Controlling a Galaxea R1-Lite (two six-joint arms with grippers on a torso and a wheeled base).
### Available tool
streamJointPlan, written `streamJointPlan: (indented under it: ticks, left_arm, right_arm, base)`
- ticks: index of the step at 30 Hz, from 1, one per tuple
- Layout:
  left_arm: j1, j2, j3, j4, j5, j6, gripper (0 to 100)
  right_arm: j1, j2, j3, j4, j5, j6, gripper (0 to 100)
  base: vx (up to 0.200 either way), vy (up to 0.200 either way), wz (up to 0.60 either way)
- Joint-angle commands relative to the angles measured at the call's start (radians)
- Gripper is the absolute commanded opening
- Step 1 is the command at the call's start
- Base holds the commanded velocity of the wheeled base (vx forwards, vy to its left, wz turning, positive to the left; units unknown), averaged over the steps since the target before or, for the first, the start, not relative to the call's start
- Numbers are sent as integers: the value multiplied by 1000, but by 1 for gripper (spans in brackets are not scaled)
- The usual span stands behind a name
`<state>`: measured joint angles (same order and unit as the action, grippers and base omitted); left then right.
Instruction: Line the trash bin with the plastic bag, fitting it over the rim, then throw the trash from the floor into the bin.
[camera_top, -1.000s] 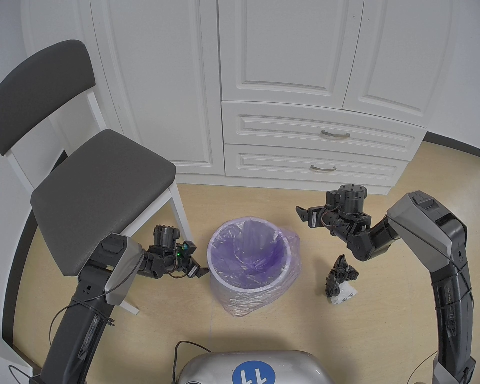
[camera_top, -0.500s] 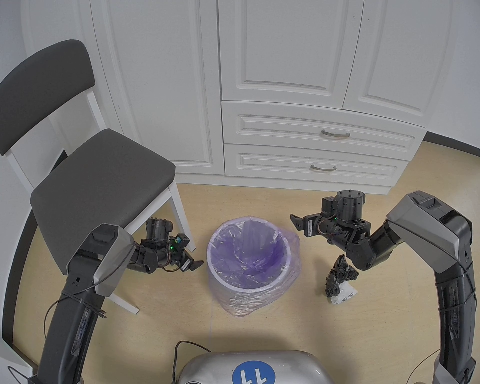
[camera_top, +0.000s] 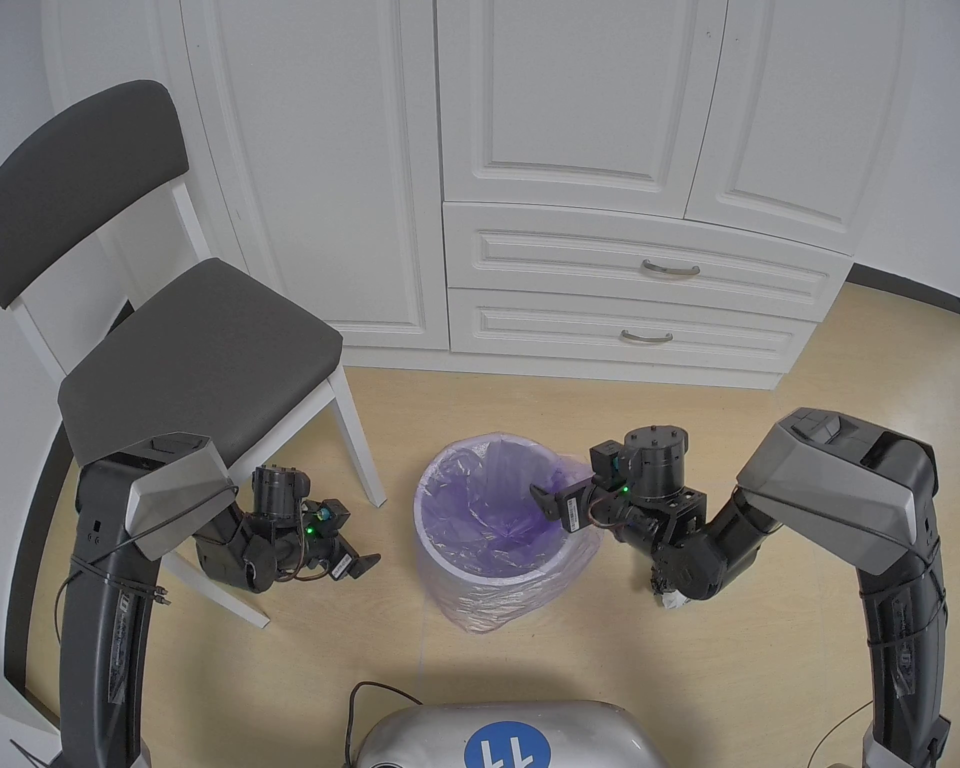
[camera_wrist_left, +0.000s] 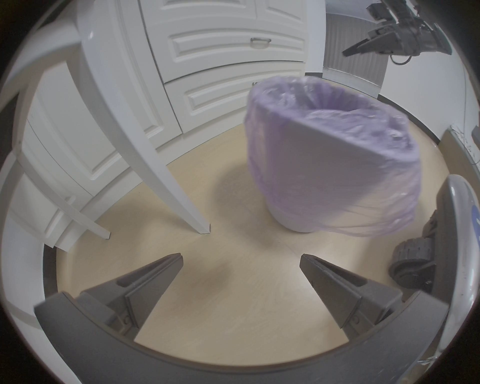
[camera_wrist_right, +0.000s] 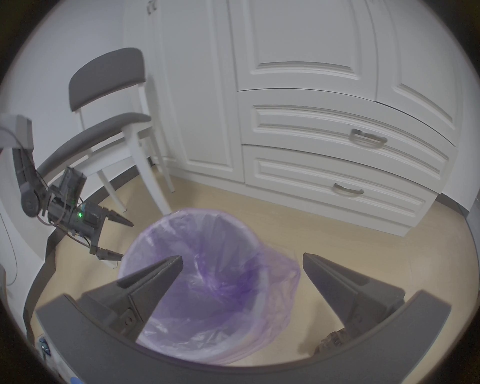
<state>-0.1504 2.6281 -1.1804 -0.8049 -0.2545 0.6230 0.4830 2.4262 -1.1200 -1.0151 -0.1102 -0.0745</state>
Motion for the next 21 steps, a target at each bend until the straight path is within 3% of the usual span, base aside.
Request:
streamJointPlan:
  ticks: [1,6,15,21]
  left_arm:
    - [-18,-138,222,-145,11,1,100]
    - [-47,-148,271,-180,9,-37,100]
    - [-163,-184,470,-462,27,-74,100]
    - [-164,-224,561,-628,35,-94,100]
  right_arm:
    - [94,44,62,-36,-42,-28,100]
    - [94,47,71,-85,-42,-30,100]
    - [114,62,58,-86,-43,-30,100]
    - [131,59,-18,23,-45,-85,100]
  base:
    - [0,0,0]
    - [0,0,0]
    - [0,0,0]
    - [0,0,0]
